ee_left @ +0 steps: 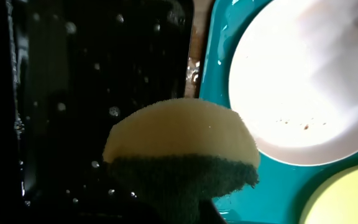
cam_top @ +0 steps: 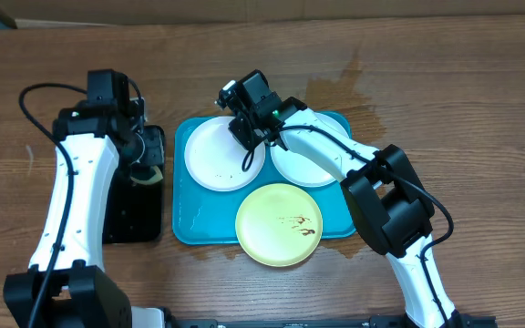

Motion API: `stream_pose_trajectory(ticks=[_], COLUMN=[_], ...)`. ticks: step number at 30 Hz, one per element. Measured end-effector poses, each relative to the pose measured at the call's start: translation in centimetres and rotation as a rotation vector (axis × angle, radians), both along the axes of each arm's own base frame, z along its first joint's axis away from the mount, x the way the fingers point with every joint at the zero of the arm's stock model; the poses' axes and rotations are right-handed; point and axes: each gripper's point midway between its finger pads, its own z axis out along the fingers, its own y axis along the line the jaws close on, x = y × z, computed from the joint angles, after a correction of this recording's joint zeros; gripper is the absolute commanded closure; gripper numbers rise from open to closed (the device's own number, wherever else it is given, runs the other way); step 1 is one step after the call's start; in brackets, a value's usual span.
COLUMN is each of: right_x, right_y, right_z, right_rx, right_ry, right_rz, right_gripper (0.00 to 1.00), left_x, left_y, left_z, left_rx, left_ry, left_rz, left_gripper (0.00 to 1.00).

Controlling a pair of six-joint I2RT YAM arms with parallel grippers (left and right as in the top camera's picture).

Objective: Clean dirty plates on tray and stack at the side
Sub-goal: 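Grasp the right white plate's rim with the right gripper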

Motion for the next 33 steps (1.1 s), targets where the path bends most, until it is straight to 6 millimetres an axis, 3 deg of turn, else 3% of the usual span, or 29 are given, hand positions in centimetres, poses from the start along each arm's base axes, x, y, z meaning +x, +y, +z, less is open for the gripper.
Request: stream_pose_trajectory(ticks=[8, 15, 21, 29, 33], right_x=[0.7, 0.7, 0.3, -1.5, -4.0], right_y=[-0.7, -2.0, -1.5, -1.9, -3.2], right_z=[-0.3, -2.4, -2.1, -2.5, -2.8], right_rx=[-0.002, -0.029, 0.012, 0.140, 0.155], right_ry=[0.000, 0.048, 0.092, 0.347, 0.555], right_rz=[-0.026, -0.058, -0.095, -0.463, -0.736], right_gripper=[0.67, 0.96, 0.96, 0.96, 0.96], left_x=[0.4, -0.1, -0.1, -0.1, -0.1], left_y=[0.0, 0.0, 0.0, 0.0, 0.0], left_z=[-2.0, -4.3, -4.3, -4.3, -4.3], left_rx=[0.008, 0.015, 0.015, 0.015, 0.015], left_ry=[-0.017, -0.006, -0.006, -0.006, -0.007], left_rz=[-0.024, -0.059, -0.062, -0.062, -0.062], left_gripper=[0.96, 0.96, 0.96, 0.96, 0.96])
